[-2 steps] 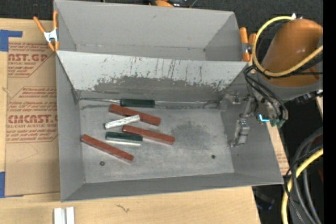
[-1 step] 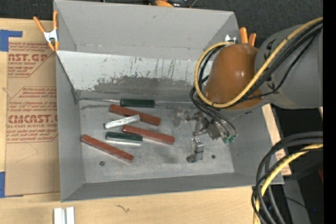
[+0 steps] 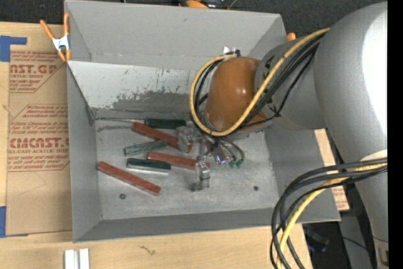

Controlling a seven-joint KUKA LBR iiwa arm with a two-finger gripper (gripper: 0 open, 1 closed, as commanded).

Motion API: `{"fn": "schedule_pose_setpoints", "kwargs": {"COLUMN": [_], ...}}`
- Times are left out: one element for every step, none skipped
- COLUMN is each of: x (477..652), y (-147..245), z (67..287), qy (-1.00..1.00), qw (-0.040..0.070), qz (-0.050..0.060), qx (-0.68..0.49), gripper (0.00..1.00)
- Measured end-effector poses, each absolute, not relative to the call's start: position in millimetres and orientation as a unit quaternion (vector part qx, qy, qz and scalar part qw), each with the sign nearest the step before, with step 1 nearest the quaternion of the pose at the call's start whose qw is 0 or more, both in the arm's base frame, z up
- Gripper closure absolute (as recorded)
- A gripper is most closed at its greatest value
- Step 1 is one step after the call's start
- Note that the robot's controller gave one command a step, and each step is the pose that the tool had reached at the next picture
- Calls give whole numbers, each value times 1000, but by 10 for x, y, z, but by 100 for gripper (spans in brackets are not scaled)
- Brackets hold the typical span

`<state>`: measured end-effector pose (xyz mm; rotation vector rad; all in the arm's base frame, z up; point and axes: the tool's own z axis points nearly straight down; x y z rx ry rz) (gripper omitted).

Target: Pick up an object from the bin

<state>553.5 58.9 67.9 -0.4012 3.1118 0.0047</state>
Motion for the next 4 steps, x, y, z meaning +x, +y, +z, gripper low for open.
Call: {"fn": "schedule_pose_setpoints", "kwargs": {"x": [5552, 5449, 5434, 5433], "y": [564, 432, 426, 425], "z": [728, 726, 711, 714], "qy": [992, 902, 902, 902], "qw": [4, 4, 1, 0], "qz": [1, 0, 1, 1], "qx": [-126, -432, -431, -431], "gripper": [100, 100, 0, 100]}}
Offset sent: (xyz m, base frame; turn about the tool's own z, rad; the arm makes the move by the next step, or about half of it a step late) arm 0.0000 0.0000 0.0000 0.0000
